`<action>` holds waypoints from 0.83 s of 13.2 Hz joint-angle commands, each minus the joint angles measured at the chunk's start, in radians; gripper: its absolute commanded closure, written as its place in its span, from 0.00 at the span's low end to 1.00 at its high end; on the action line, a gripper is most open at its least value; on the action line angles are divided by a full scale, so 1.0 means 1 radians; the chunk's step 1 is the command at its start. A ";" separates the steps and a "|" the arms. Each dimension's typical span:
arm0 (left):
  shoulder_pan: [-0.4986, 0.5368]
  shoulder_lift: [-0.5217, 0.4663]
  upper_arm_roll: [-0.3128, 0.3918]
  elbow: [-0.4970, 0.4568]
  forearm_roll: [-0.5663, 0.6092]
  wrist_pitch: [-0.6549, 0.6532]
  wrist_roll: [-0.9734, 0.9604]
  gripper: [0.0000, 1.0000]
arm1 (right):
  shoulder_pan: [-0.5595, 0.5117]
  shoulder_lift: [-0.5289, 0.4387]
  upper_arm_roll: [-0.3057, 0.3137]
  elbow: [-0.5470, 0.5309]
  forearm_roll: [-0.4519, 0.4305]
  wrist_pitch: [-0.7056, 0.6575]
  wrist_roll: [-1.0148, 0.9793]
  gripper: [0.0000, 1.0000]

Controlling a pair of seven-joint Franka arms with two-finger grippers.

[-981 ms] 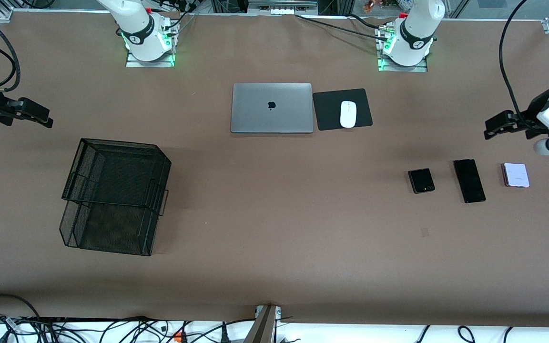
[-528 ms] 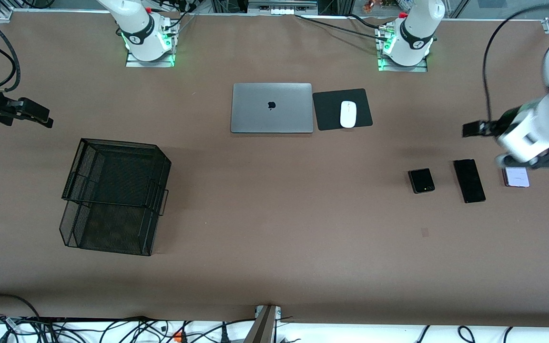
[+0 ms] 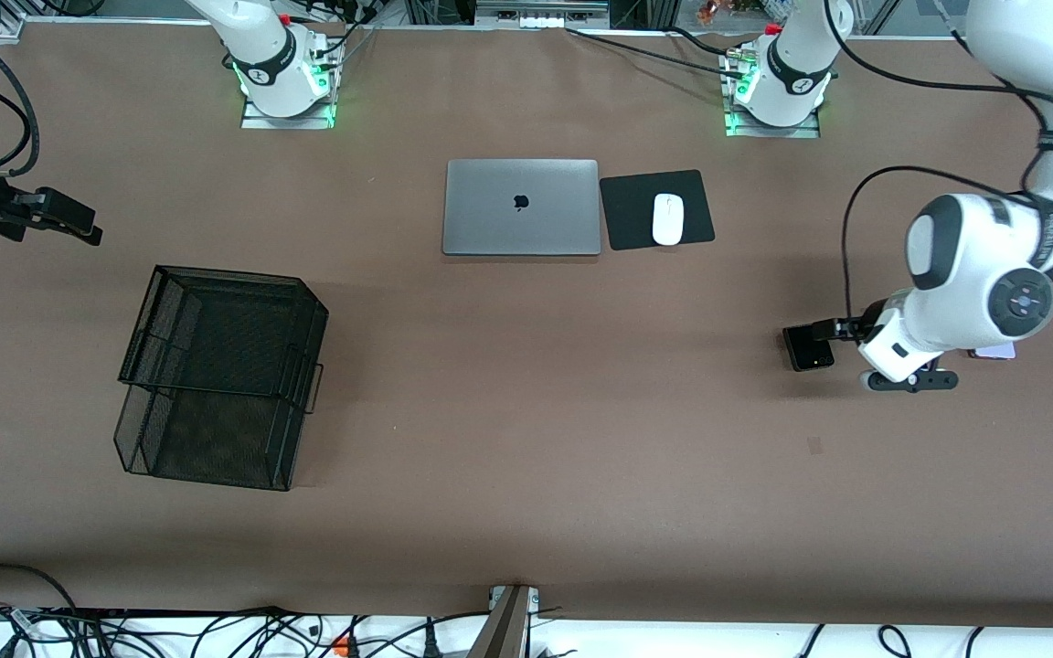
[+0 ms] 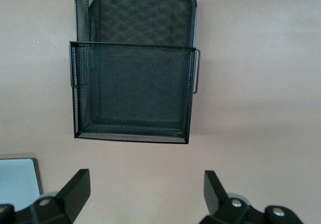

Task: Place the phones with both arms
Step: 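Reach down and grasp the small black flip phone with the left gripper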

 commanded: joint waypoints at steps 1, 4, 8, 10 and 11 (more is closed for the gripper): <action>0.006 -0.016 -0.003 -0.149 -0.022 0.213 -0.014 0.00 | 0.003 -0.009 -0.003 -0.008 -0.006 -0.006 0.008 0.00; 0.006 0.042 -0.003 -0.222 -0.022 0.416 -0.019 0.00 | 0.003 -0.008 -0.003 -0.008 -0.013 -0.005 0.010 0.00; 0.006 0.086 -0.003 -0.246 -0.024 0.470 -0.020 0.00 | 0.003 -0.006 -0.003 -0.008 -0.019 -0.005 0.010 0.00; 0.006 0.113 -0.005 -0.249 -0.024 0.492 -0.019 0.00 | 0.003 -0.008 -0.003 -0.008 -0.019 -0.005 0.010 0.00; 0.003 0.114 -0.005 -0.244 -0.024 0.492 -0.022 0.03 | 0.003 -0.006 -0.003 -0.008 -0.019 -0.005 0.011 0.00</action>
